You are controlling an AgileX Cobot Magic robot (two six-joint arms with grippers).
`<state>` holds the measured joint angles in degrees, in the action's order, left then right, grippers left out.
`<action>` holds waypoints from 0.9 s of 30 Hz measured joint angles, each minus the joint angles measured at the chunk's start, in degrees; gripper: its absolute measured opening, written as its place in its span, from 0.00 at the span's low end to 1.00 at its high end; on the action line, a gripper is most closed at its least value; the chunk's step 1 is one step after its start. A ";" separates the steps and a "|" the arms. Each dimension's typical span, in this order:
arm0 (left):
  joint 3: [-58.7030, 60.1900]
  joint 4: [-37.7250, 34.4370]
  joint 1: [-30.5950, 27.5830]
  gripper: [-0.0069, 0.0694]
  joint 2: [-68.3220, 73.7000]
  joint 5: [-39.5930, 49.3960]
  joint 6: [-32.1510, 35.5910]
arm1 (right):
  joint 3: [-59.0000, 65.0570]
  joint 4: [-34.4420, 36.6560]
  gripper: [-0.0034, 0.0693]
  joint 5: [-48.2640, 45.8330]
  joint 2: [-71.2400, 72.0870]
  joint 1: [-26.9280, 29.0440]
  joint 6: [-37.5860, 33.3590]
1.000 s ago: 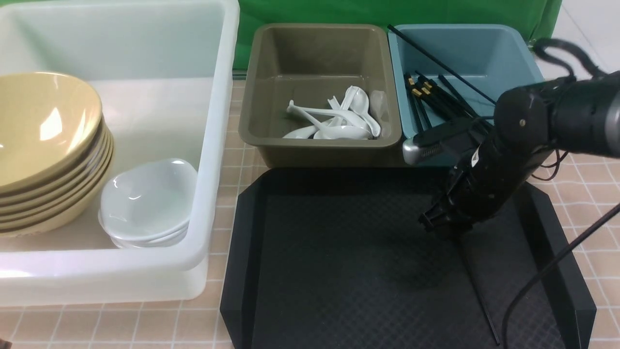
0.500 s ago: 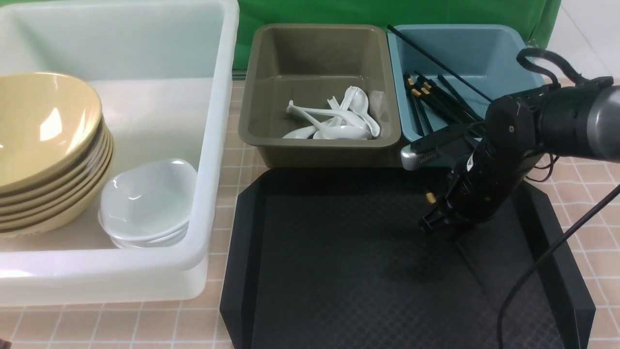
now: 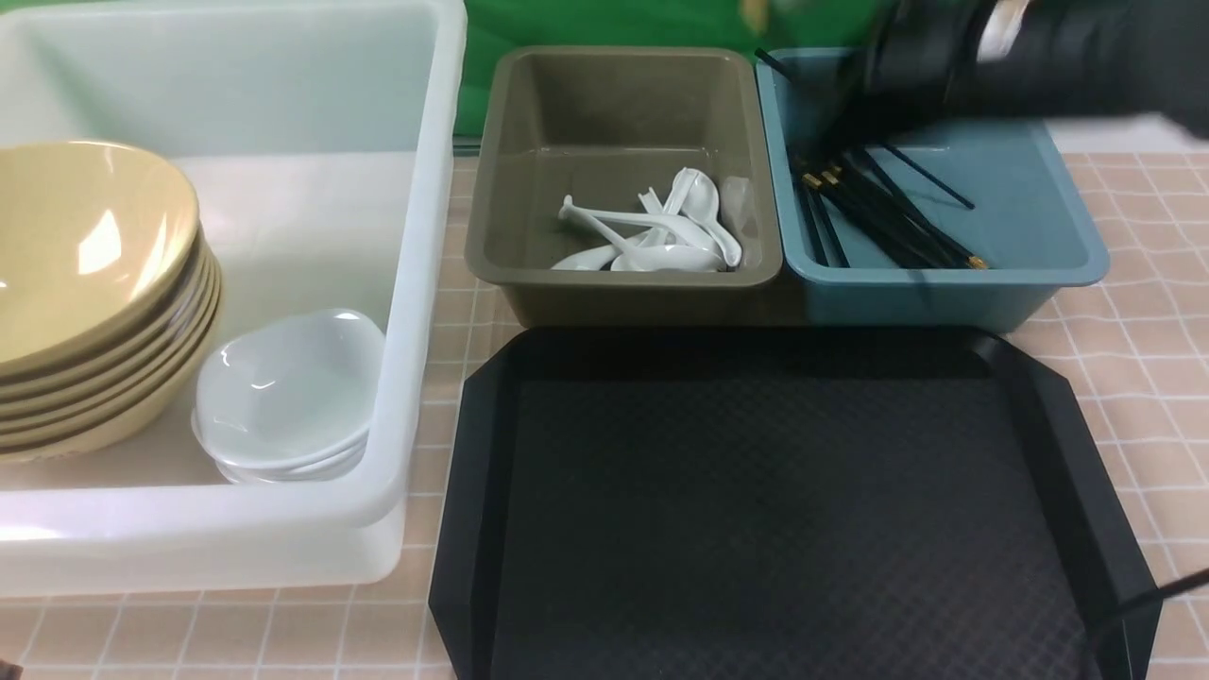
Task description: On brown table put chopsticks spoon bowls plates into blue grey white boxes.
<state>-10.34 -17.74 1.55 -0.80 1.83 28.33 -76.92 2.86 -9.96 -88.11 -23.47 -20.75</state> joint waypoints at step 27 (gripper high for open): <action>1.29 0.00 0.00 0.08 0.00 -0.50 0.00 | -1.69 -0.80 0.14 -9.59 22.81 8.58 3.91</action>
<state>-9.05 -17.74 1.55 -0.80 1.33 28.33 -78.61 2.06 -19.55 -65.30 -14.89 -16.84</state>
